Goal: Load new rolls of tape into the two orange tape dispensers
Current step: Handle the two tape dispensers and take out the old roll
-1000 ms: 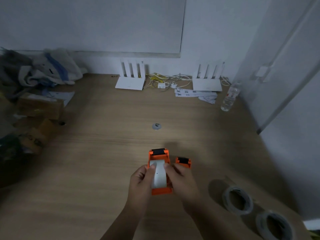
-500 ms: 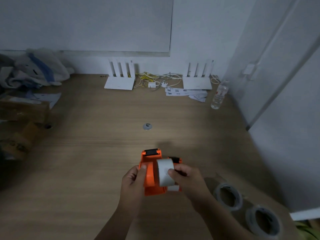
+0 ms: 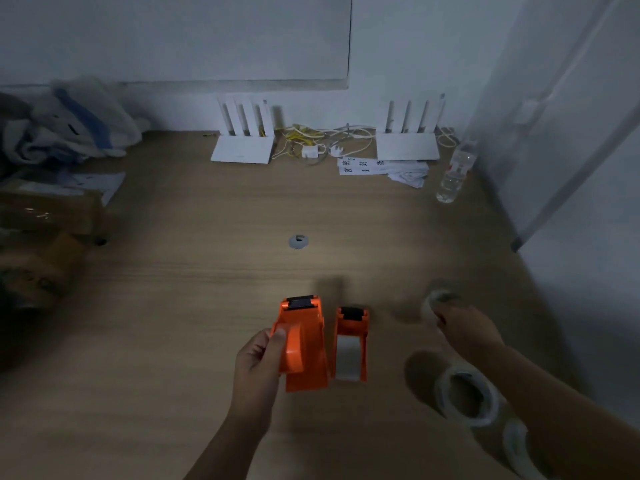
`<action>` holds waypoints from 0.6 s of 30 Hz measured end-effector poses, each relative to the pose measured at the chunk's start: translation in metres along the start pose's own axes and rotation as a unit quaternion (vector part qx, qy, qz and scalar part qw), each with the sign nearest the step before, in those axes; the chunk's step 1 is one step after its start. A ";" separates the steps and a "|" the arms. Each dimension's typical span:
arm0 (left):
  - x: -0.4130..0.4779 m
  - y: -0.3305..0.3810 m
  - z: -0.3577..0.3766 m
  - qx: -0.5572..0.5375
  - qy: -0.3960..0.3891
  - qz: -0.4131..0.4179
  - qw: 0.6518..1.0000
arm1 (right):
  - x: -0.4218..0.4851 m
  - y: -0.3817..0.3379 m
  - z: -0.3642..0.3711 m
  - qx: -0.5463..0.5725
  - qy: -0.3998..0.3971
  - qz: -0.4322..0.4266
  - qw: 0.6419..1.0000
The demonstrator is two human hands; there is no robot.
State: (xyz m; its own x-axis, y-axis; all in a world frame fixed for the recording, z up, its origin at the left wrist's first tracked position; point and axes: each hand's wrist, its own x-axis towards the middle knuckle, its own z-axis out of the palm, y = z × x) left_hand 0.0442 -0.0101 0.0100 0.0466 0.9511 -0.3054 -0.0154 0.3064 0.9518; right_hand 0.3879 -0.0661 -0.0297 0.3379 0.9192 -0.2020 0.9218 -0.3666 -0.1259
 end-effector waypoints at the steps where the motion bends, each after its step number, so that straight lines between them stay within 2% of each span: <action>1: 0.001 -0.001 -0.001 0.002 0.002 0.000 1.000 | 0.007 0.004 0.005 -0.015 -0.008 -0.004 1.000; 8: 0.006 -0.003 -0.006 0.009 0.017 0.003 1.000 | 0.026 0.009 0.033 -0.094 -0.081 -0.004 0.992; 13: 0.011 -0.002 -0.008 -0.010 0.029 0.008 0.999 | 0.033 0.011 0.043 -0.088 -0.100 -0.001 0.991; 16: 0.012 -0.003 -0.011 -0.022 0.023 0.005 0.999 | 0.037 0.003 0.039 -0.059 -0.043 0.020 0.997; 18: 0.013 -0.004 -0.012 -0.031 0.025 0.003 0.999 | 0.035 -0.020 0.030 -0.028 0.004 0.005 1.000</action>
State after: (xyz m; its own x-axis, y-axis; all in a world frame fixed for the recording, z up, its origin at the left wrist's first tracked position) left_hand 0.0325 0.0014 0.0021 -0.0044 0.9533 -0.3021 -0.0768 0.3008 0.9506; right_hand 0.3760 -0.0315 -0.0630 0.3483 0.9170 -0.1946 0.9276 -0.3670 -0.0694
